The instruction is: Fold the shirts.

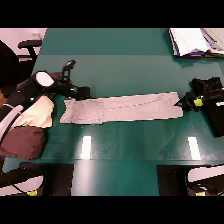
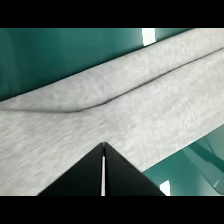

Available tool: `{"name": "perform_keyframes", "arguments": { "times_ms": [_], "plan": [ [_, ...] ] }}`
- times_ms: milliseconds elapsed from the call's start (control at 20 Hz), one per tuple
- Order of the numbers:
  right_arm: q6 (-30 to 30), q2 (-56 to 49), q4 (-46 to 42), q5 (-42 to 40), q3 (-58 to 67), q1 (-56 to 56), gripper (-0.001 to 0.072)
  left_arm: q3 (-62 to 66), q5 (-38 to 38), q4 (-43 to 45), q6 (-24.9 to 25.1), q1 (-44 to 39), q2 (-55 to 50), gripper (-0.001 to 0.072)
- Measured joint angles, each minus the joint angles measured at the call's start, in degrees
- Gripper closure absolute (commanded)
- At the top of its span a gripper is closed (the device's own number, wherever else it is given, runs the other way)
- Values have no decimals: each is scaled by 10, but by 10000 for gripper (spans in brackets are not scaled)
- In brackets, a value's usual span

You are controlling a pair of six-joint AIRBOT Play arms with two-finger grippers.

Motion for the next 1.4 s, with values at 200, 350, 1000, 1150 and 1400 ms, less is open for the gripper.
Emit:
{"name": "perform_keyframes", "arguments": {
  "times_ms": [200,350,1000,1150,1400],
  "plan": [
    [-14,25,10,-11,10,21,699,26,32,-15,-10,-55,-53,688],
    [-14,69,15,10,52,39,699,70,42,-26,-14,-95,-106,688],
    [46,174,70,50,267,245,699,219,53,-34,-25,-180,-272,688],
    [55,175,84,47,281,292,699,223,60,-33,-28,-182,-277,688],
    [59,175,102,16,288,361,698,228,44,-29,-31,-148,-258,688]
  ]
}}
